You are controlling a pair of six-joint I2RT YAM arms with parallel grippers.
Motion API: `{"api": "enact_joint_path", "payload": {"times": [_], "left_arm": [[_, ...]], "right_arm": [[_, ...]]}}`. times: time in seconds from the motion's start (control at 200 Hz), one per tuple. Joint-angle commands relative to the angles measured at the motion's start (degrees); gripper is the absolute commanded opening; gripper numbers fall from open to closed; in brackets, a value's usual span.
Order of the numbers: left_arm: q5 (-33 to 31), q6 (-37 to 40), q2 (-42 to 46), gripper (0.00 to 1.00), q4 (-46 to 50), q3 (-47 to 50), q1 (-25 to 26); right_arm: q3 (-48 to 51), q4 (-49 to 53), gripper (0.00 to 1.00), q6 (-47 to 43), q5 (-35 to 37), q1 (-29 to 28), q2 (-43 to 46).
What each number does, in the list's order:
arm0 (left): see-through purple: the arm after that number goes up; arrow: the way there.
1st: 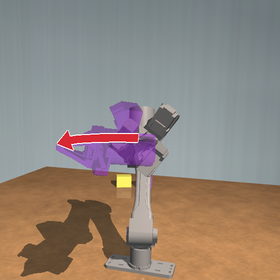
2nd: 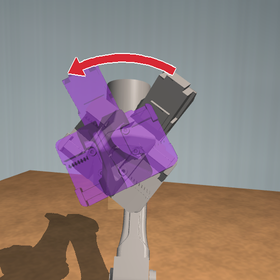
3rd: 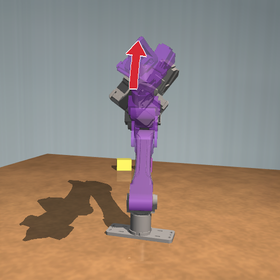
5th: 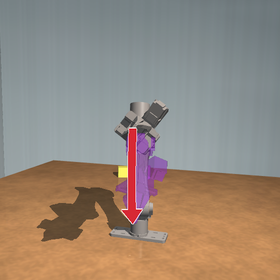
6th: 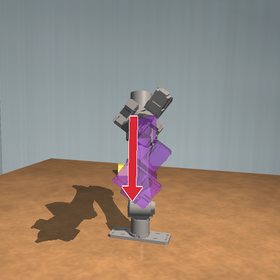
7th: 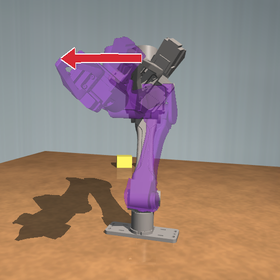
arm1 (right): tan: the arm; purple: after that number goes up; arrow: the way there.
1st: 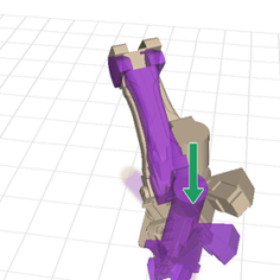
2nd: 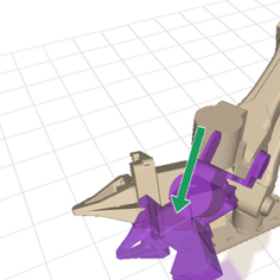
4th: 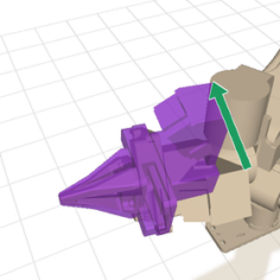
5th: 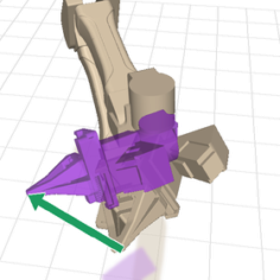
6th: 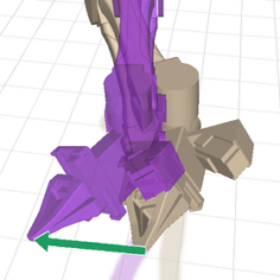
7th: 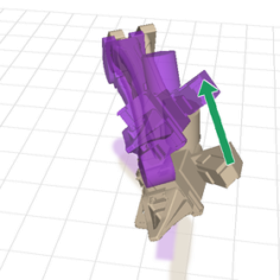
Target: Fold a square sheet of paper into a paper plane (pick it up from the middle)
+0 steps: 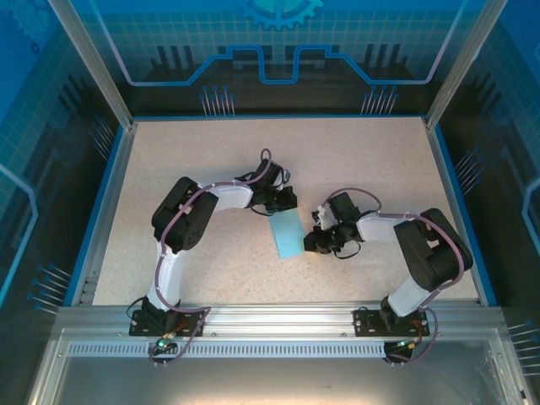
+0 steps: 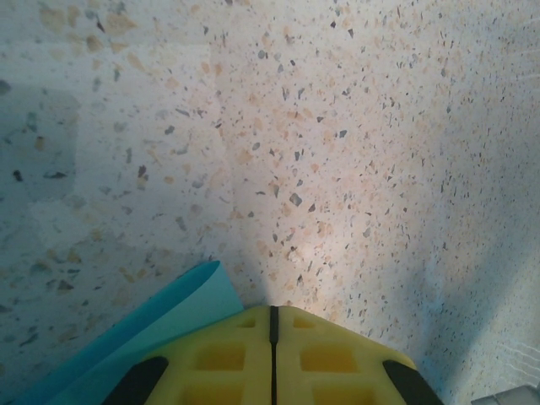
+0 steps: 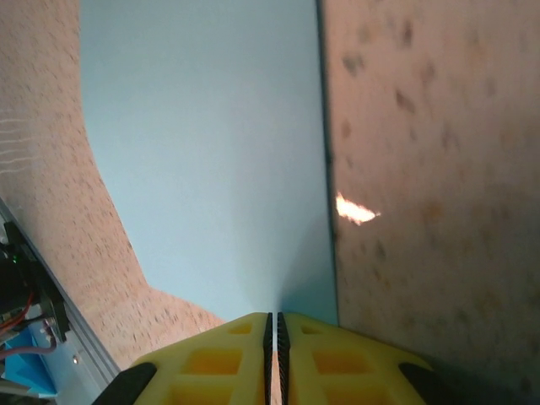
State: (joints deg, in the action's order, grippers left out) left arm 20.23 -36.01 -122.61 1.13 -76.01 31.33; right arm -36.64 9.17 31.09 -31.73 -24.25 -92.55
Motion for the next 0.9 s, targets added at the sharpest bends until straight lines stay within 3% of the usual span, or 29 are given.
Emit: {"api": "enact_joint_path", "payload": {"times": [0.0, 0.17, 0.54, 0.895], "left_arm": [[-4.28, 0.76, -1.17, 0.09, 4.32, 1.15, -1.30], [-3.97, 0.77, -1.12, 0.09, 4.44, 1.07, -1.31], [-2.92, 0.42, -1.12, 0.09, 4.60, 0.93, -1.31], [-2.82, 0.14, -1.06, 0.09, 4.37, 1.12, -1.26]], "right_arm": [[-0.14, 8.63, 0.13, 0.41, 0.47, -1.28, 4.51], [-7.01, 5.50, 0.15, 1.34, 1.93, 0.02, 7.84], [-21.54, 3.05, 0.13, 0.59, 3.16, 1.20, -9.68], [-23.77, 3.56, 0.13, 0.23, 4.04, 1.18, -16.72]]}}
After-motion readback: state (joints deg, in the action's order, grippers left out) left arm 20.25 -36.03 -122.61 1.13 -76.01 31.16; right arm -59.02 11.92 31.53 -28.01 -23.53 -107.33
